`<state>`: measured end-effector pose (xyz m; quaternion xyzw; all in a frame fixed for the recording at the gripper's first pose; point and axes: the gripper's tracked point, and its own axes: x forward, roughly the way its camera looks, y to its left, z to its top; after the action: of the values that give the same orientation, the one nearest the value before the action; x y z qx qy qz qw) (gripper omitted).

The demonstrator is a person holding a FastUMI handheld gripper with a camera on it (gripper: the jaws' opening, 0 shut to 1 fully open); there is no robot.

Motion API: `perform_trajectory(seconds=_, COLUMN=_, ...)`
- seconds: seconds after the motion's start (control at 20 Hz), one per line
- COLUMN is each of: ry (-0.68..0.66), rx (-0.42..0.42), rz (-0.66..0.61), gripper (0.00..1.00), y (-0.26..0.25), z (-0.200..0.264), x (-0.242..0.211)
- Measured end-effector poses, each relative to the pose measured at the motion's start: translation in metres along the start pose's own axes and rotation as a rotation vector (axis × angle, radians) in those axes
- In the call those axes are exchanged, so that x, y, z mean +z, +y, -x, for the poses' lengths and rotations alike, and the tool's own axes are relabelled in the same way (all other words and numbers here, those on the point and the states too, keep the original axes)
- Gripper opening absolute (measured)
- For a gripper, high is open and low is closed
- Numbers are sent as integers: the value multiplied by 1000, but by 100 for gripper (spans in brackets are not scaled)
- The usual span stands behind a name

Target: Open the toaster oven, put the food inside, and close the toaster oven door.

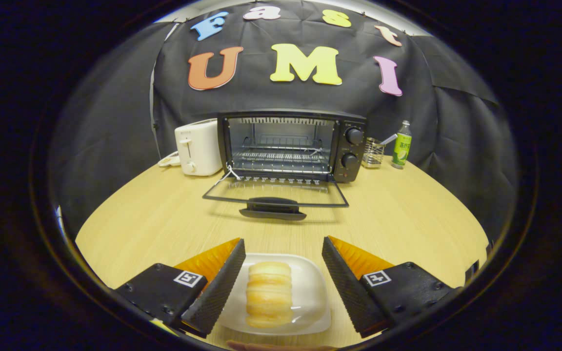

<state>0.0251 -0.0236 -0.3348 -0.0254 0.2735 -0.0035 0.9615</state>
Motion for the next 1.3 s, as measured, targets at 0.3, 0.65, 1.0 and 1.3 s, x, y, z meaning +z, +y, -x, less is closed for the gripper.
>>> perform_trajectory(seconds=0.3, ry=90, rx=87, rz=-59, gripper=100, y=10, z=11, x=-48)
perform_trajectory(seconds=0.65, ry=93, rx=47, rz=-35, gripper=91, y=4, z=9, x=-64)
perform_trajectory(seconds=1.0, ry=106, rx=95, rz=-109, gripper=66, y=6, z=6, x=-61)
perform_trajectory(seconds=1.3, ry=36, rx=119, rz=-125, gripper=62, y=-1, z=13, x=-25)
